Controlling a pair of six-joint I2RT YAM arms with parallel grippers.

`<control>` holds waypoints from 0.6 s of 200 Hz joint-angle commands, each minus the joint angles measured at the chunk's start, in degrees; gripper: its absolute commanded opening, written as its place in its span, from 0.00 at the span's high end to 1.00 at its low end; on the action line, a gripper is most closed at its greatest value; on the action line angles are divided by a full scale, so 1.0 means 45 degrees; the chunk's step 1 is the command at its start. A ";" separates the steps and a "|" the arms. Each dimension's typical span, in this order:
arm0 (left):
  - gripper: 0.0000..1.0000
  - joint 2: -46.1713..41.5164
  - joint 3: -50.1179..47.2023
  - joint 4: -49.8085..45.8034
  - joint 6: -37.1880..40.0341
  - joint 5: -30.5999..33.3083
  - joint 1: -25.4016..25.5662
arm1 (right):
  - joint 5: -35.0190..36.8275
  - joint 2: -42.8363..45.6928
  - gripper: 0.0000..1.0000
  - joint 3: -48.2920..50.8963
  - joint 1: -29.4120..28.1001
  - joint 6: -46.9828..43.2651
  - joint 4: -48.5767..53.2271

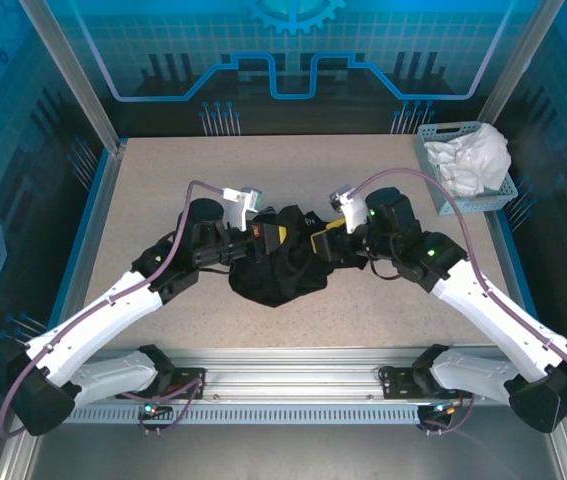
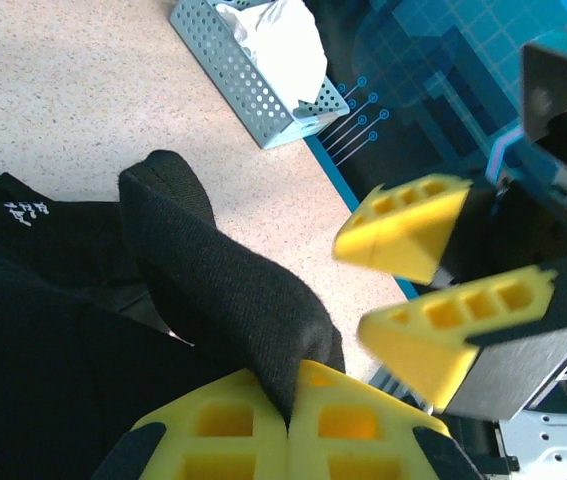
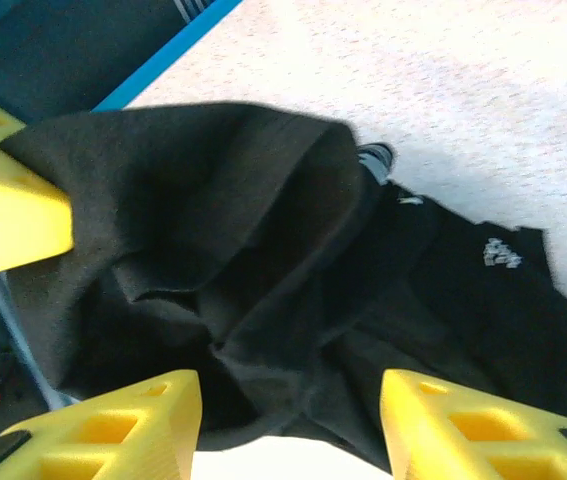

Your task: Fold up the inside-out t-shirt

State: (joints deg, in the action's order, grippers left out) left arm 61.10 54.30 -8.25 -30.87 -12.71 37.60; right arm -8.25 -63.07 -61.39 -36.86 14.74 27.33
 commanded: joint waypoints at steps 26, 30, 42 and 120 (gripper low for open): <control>1.00 -0.0489 -0.0095 0.0274 -0.0144 0.0284 -0.0073 | -0.1252 -0.1154 0.48 0.0090 -0.0494 0.0748 -0.1874; 1.00 -0.0520 -0.0108 0.0257 -0.0118 0.0302 -0.0065 | -0.1234 -0.1233 0.50 0.0037 -0.0501 0.0738 -0.1875; 1.00 -0.0604 -0.0117 0.0151 -0.0088 0.0457 -0.0076 | -0.1188 -0.1392 0.62 -0.0077 -0.0522 0.0640 -0.1802; 1.00 -0.1491 -0.1478 0.1684 -0.1211 -0.1255 -0.1546 | -0.2657 0.0058 1.00 0.0316 0.0099 -0.0103 -0.2153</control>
State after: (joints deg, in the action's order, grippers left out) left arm 55.94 50.50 -5.65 -33.19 -13.37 33.28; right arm -14.33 -67.05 -60.62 -37.80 15.51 21.76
